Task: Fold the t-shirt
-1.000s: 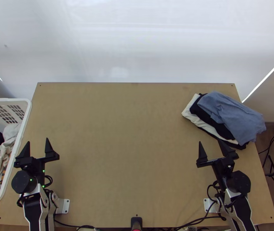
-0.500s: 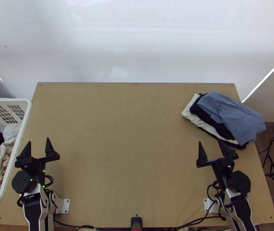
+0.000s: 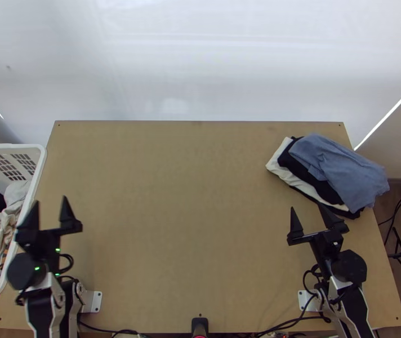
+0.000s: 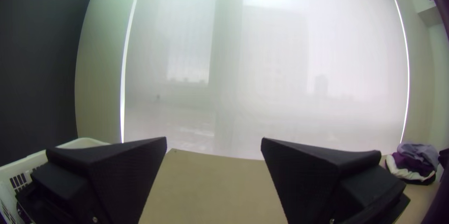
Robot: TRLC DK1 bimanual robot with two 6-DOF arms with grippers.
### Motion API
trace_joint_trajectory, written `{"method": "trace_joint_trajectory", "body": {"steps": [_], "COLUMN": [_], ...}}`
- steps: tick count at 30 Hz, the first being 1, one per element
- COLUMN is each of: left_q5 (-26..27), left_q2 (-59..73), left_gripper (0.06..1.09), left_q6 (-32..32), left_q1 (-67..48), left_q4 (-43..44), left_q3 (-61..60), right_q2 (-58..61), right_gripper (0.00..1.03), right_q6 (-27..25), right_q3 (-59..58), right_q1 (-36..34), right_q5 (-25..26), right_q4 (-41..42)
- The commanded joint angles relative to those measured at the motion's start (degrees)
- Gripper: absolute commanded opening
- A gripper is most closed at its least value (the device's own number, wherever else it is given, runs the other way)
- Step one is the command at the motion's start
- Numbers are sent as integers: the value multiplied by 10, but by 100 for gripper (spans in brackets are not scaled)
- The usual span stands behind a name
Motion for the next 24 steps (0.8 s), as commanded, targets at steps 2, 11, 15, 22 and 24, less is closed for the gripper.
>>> {"method": "trace_joint_trajectory", "body": {"steps": [2, 11, 15, 22, 24], "left_q5": [-53, -141, -142, -141, -141], "left_q2": [151, 437, 565, 736, 757], "left_gripper": [104, 104, 104, 104, 104], "left_q6": [-11, -9, -10, 23, 49], "left_q1": [4, 160, 233, 337, 355], "left_q4": [3, -126, -304, -522, -536], "left_q3": [228, 627, 791, 894, 875], "right_q2": [0, 0, 0, 0, 0], "right_gripper": [98, 98, 98, 98, 98], "right_q6": [2, 2, 2, 2, 2], "right_q3": [0, 0, 0, 0, 0], "right_q1": [2, 2, 2, 2, 2], "right_q5": [-1, -1, -1, -1, -1], "right_q4": [0, 0, 0, 0, 0]}}
